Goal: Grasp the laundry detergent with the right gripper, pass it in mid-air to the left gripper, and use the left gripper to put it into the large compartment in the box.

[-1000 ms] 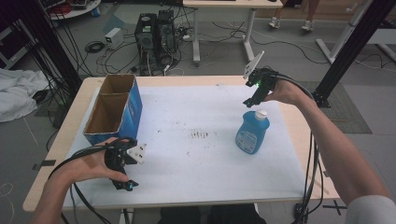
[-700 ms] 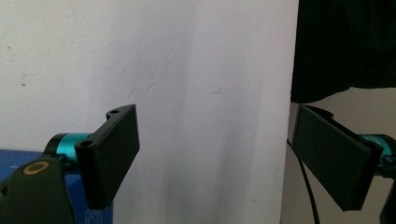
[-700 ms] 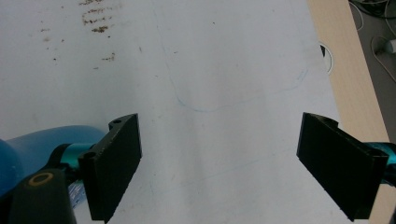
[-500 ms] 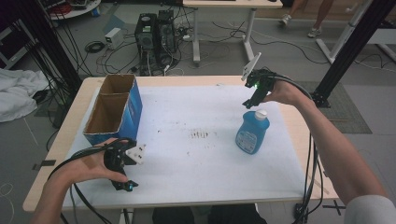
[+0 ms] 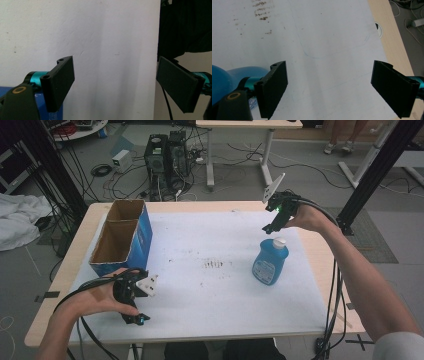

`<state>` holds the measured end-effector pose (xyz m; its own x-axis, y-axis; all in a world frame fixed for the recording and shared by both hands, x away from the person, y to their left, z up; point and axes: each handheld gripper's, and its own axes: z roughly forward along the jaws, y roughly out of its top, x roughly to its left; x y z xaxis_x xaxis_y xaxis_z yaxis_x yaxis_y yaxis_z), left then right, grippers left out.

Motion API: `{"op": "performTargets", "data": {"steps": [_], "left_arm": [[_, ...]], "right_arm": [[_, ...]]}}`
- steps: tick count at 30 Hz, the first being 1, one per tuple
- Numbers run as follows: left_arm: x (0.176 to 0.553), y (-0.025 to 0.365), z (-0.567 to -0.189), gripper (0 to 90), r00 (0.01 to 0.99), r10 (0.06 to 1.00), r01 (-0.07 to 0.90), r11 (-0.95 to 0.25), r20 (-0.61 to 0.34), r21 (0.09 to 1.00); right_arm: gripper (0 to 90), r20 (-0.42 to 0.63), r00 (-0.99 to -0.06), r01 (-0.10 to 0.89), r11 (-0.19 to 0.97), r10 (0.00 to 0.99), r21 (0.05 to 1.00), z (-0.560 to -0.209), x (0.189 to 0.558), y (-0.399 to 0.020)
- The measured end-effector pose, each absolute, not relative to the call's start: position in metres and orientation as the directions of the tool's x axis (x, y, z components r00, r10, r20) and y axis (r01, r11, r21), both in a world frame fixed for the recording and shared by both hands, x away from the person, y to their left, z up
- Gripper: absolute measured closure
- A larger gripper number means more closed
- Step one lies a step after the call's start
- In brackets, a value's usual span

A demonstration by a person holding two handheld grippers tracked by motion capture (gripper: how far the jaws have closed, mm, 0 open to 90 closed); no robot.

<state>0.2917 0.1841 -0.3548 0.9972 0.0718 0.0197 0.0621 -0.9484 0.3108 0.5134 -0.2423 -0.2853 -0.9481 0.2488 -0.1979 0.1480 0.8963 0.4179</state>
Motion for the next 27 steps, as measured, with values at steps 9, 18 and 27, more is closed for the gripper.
{"op": "performTargets", "data": {"steps": [9,18,27], "left_arm": [[0.289,0.186,-0.355,15.3,0.997,0.077,0.066,-0.948,0.021,0.312],[0.289,0.187,-0.355,15.3,0.996,0.084,0.073,-0.947,0.019,0.313],[0.289,0.188,-0.355,15.3,0.996,0.086,0.074,-0.945,0.023,0.318]], "right_arm": [[13.1,-0.195,-0.954,0.13,0.9,0.228,0.417,-0.267,0.511,-0.238],[13.1,-0.21,-0.952,0.117,0.898,0.224,0.425,-0.246,0.507,-0.238],[13.1,-0.2,-0.95,0.135,0.894,0.239,0.427,-0.236,0.502,-0.245]]}}
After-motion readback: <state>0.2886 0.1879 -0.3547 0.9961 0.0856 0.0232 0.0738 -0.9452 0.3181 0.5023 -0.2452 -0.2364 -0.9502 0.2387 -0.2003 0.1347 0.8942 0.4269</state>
